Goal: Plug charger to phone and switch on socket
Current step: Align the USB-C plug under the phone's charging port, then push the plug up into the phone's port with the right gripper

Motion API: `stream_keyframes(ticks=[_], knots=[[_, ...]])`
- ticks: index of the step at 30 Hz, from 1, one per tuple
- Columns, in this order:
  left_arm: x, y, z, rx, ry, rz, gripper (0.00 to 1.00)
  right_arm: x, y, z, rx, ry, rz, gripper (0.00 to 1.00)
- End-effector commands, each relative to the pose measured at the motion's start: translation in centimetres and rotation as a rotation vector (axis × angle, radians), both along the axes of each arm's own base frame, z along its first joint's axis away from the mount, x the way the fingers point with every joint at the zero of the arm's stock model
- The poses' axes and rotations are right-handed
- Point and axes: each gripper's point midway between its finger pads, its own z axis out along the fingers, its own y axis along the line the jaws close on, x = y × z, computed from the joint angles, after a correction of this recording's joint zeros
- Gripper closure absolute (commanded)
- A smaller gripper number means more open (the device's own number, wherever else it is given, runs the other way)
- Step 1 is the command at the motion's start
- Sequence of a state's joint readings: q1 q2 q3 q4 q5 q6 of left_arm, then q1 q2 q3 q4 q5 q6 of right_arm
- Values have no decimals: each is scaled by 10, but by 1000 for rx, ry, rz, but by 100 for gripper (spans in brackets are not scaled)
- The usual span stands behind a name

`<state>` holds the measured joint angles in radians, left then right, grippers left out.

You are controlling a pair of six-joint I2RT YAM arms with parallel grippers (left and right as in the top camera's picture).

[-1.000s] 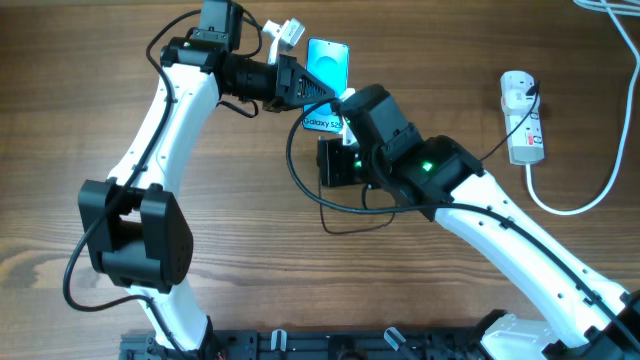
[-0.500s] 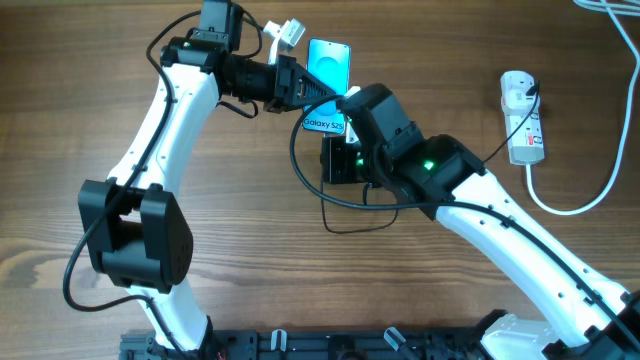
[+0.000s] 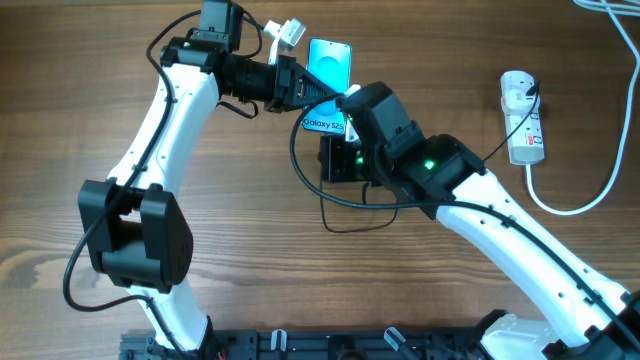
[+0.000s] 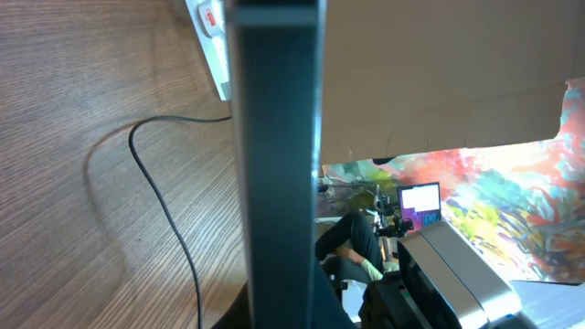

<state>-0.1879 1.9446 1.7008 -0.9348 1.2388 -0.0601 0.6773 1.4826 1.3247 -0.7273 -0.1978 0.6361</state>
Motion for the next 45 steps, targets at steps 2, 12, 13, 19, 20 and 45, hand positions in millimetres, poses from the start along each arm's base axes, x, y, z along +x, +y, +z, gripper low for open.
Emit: stream_keyframes(ticks=[2,12,13,19,20,45], knots=[[-4,1,17,-23,-65,-13,96,2,7,16,53,-11,7,95],[1,3,8,30,-82,10,96,-2,7,14,53,8,16,96],[1,3,8,30,-83,10,96,-2,6,14,49,11,16,96],[1,3,8,29,-81,10,96,-3,6,13,47,11,18,96],[1,3,8,29,-80,11,96,-3,6,13,47,11,18,96],[-3,1,15,-15,-73,-9,96,2,6,15,46,-9,6,96]])
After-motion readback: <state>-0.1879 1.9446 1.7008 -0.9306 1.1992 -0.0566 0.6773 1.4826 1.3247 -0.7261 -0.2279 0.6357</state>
